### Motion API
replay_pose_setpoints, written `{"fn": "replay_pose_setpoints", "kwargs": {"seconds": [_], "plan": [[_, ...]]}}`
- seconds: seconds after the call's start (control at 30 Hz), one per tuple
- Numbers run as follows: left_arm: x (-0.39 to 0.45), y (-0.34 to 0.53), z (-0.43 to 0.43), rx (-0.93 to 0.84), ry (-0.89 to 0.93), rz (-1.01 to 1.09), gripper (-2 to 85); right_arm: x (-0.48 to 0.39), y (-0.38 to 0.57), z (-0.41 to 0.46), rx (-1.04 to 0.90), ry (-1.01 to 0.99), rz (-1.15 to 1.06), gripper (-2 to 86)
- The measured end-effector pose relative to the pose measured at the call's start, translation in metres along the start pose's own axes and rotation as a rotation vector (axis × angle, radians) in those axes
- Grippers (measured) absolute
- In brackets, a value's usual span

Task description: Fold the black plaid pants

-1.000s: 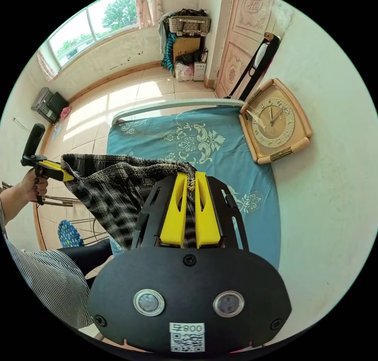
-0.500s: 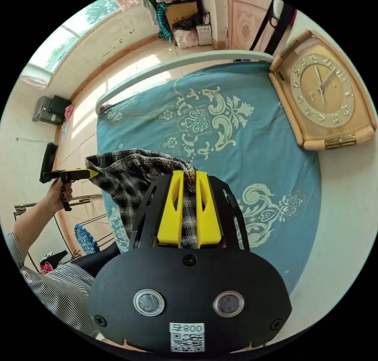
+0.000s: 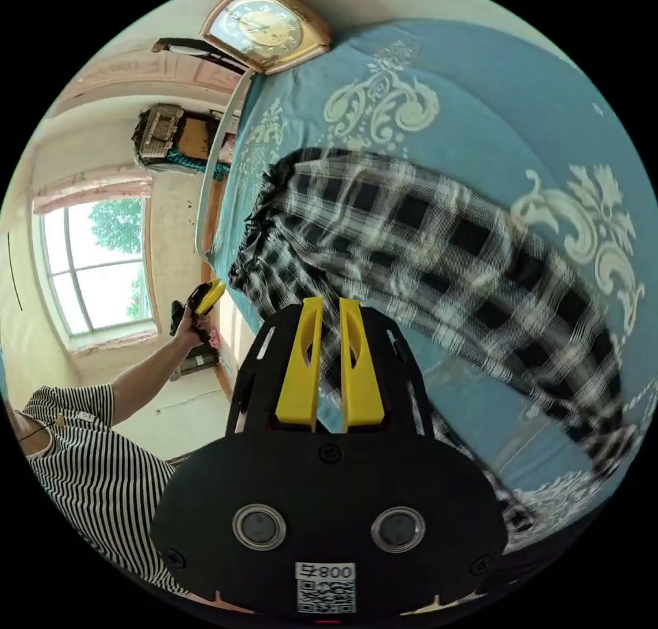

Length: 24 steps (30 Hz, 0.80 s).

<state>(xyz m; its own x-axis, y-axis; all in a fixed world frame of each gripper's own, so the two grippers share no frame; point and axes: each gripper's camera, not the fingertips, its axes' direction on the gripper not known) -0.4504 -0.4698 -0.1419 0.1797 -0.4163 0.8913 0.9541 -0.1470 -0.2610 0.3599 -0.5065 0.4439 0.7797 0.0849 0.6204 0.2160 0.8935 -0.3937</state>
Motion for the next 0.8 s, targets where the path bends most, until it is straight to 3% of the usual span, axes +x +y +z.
{"fn": "replay_pose_setpoints", "kwargs": {"seconds": [0.13,0.43,0.6,0.8], "plan": [[0.007,-0.024,0.032,-0.057,-0.054,0.038,6.7,0.020,0.033,0.023,-0.036,-0.103,0.137,4.5],[0.014,-0.076,0.069,-0.030,-0.102,0.100,7.0,-0.134,-0.166,0.031,0.141,0.147,-0.482,6.2],[0.010,-0.095,0.082,-0.021,-0.038,0.137,7.0,-0.206,-0.263,0.101,-0.033,0.330,-0.653,7.1],[0.007,-0.108,0.092,0.003,0.033,0.157,7.0,-0.218,-0.308,0.173,-0.177,0.460,-0.598,6.9]]}}
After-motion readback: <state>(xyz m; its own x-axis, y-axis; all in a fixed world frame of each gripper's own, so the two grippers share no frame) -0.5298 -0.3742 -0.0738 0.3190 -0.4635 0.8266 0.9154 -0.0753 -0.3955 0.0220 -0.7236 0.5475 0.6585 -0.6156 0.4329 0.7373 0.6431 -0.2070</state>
